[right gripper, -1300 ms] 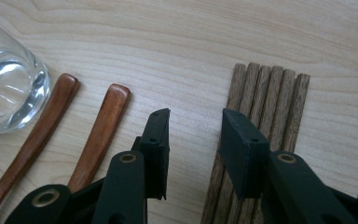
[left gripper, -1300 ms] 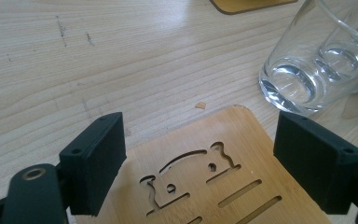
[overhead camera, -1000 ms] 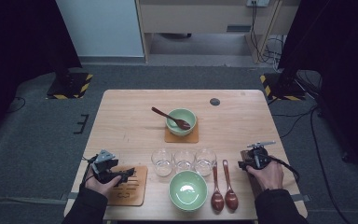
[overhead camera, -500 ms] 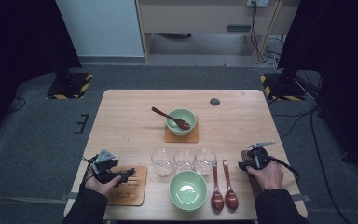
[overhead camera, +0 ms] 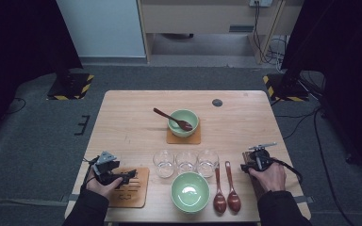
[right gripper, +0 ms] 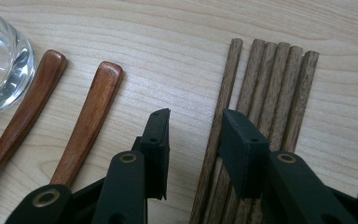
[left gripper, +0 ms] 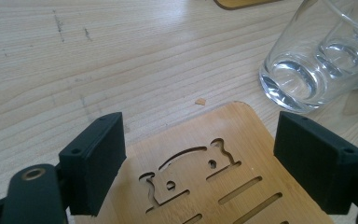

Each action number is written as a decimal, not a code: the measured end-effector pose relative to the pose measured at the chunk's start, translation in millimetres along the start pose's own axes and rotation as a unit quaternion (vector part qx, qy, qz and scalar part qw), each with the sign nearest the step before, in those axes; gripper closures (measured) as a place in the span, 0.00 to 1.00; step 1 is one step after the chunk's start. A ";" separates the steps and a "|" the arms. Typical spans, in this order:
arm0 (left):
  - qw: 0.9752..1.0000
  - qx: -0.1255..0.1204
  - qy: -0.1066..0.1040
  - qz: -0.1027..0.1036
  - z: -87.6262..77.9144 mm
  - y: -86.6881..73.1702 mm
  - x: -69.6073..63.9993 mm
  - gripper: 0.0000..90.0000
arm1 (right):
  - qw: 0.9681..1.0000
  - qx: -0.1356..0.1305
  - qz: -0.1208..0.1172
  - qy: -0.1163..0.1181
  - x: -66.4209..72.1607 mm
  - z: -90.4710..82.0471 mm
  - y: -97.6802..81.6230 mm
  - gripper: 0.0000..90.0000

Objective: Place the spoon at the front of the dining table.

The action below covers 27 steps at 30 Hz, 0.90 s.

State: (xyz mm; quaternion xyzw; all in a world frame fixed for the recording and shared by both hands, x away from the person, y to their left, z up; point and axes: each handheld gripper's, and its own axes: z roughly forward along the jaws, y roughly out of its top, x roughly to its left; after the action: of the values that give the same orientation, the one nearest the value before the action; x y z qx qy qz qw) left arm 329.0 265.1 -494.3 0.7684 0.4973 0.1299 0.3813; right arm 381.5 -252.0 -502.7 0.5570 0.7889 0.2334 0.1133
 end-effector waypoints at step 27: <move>1.000 0.002 0.000 0.000 0.3 -0.4 0.4 0.18 | 0.999 0.045 -0.026 -0.008 9.6 -6.1 -5.3 0.79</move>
State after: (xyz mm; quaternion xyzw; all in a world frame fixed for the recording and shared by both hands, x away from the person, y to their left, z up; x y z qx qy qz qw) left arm 329.0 265.4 -494.8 0.7692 0.4977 0.1286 0.3796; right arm 371.0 -246.0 -499.2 0.5427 0.8120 0.1901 0.0999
